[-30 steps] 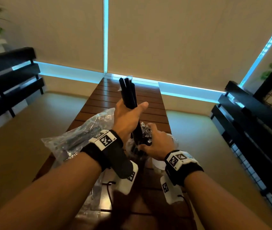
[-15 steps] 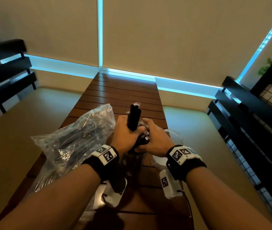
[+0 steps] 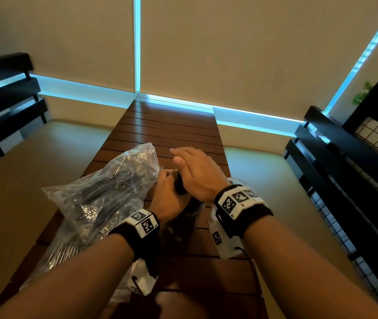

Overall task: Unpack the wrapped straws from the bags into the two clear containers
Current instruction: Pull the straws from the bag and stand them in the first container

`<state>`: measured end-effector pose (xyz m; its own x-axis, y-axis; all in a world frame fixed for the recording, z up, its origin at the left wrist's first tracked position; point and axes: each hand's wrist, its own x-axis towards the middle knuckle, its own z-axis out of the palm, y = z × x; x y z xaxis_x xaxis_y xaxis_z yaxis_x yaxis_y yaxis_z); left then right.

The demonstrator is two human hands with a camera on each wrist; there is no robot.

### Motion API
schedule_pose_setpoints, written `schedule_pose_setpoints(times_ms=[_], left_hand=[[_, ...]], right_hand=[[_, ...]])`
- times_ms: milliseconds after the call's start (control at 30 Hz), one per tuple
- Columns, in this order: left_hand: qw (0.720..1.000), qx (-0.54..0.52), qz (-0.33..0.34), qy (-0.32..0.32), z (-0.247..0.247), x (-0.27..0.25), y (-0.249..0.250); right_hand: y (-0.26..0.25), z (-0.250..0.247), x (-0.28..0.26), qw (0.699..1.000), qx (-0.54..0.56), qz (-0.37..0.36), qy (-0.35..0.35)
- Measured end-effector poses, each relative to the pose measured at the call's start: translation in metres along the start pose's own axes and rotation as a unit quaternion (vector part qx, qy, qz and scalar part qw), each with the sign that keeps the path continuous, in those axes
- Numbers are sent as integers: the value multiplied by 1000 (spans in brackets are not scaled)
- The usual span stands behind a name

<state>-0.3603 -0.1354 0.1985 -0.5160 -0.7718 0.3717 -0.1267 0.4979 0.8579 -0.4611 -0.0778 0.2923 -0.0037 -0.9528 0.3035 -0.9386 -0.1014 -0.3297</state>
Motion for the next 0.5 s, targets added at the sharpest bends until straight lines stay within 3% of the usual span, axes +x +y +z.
schedule_pose_setpoints(times_ms=[133,233,300,400,500], left_hand=[[997,-65,-40,-11,-13,-8,3],[992,-101,-47,-62,-21,-10,-5],[990,-68,-60,-111,-27,-11,-10],[979,-3,-61,-194,-25,-16,-15],[979,38,-62,-188,-18,-23,-14]], right_hand=[[13,15,-6,999,9,49,-3],[13,19,-8,999,-3,52,4],[9,23,-9,998,-24,50,-8],[8,40,-15,991,-81,60,-89],[9,49,-19,992,-76,57,-85]])
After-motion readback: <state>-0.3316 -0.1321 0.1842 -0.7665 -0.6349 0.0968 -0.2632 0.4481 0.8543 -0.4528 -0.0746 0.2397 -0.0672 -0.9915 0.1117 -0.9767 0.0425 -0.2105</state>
